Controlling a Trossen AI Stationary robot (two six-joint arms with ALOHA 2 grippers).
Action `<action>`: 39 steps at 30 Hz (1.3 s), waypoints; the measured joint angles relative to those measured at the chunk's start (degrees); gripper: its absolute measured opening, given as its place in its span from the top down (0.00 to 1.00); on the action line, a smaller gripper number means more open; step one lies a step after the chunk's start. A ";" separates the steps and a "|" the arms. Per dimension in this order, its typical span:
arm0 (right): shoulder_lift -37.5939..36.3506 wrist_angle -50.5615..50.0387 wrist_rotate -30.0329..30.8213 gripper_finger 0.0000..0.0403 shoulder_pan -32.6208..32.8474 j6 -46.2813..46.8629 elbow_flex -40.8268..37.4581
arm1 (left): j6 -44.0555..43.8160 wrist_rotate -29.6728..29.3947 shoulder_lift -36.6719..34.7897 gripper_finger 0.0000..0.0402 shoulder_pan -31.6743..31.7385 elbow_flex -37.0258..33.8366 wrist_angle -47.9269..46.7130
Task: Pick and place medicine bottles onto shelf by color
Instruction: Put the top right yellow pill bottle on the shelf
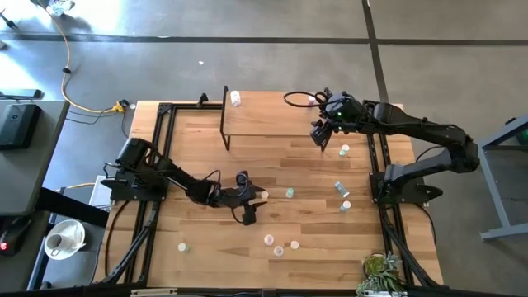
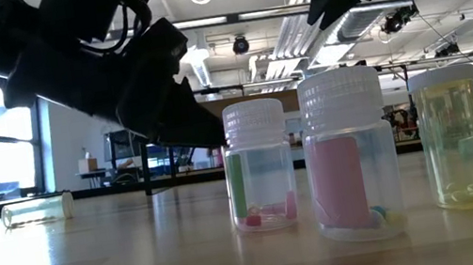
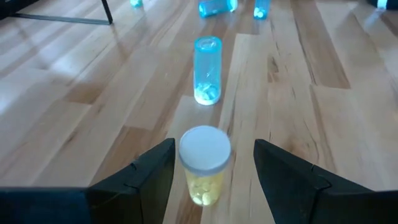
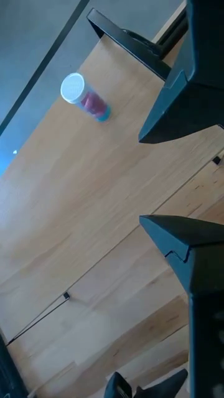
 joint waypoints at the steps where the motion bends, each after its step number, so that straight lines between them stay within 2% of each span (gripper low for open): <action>1: 0.00 0.00 0.00 0.53 0.00 0.02 0.00 | 0.00 -0.02 0.00 0.48 0.02 0.00 0.15; 7: 0.00 0.00 0.00 0.53 0.00 0.02 -0.02 | 0.00 -1.67 0.00 0.50 0.04 0.00 0.11; 21: 0.00 0.00 0.00 0.53 0.00 0.02 -0.02 | 0.00 -2.21 0.00 0.70 0.04 -0.02 -0.04; 32: 0.00 0.00 0.00 0.53 -0.01 0.02 -0.07 | 0.45 -2.02 -0.17 0.72 0.13 0.00 -0.22; 39: 0.00 -0.59 0.00 0.53 0.00 1.06 -0.07 | 1.55 1.92 -4.23 0.72 2.36 -0.07 -0.34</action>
